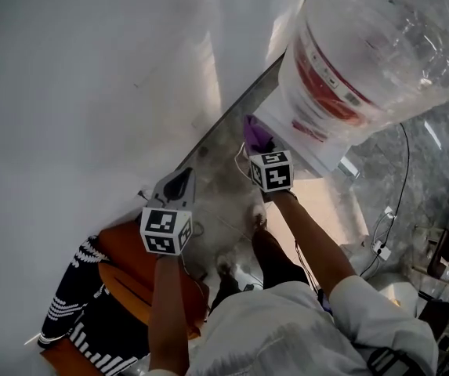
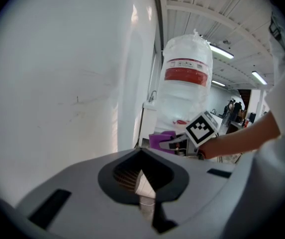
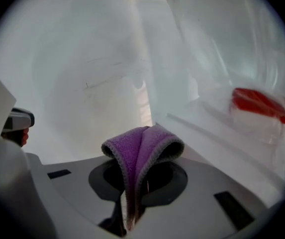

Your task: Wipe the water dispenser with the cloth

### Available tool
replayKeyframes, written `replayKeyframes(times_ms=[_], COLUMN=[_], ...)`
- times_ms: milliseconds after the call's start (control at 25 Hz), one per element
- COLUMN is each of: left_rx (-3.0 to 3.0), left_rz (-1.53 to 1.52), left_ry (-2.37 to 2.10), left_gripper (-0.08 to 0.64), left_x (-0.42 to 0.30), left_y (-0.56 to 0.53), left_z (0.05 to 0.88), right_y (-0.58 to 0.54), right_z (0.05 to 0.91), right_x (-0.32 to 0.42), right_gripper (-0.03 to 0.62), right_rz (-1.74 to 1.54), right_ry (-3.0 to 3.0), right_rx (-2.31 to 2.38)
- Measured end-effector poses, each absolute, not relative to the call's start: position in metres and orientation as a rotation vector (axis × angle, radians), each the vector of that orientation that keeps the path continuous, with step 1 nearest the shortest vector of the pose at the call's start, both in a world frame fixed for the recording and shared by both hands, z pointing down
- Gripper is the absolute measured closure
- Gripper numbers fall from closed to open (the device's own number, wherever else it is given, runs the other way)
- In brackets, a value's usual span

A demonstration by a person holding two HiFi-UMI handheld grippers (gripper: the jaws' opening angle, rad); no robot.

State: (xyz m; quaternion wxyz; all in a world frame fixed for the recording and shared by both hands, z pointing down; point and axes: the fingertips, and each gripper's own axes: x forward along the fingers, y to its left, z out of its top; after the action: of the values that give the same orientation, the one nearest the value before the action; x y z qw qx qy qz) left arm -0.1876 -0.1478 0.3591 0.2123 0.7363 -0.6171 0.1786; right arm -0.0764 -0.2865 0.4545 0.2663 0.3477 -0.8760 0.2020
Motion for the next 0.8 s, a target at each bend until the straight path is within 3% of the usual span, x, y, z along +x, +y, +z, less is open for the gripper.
replayKeyframes(times_ms=[480,800], left_rx=[2.125,2.226], left_rz=[0.523,0.511], left_ry=[-1.628,-1.577], left_gripper=[0.551,0.551], left_x=[-0.177,-0.154], left_y=[-0.153,-0.151], left_z=[0.361,0.345], right_y=[-0.293,-0.265], right_z=[0.463,0.457], right_x=[-0.026,0.043], right_gripper=[0.538,0.538], right_rz=[0.824,0.826], right_ry=[-2.246,-2.169], right_rx=[1.175,1.333])
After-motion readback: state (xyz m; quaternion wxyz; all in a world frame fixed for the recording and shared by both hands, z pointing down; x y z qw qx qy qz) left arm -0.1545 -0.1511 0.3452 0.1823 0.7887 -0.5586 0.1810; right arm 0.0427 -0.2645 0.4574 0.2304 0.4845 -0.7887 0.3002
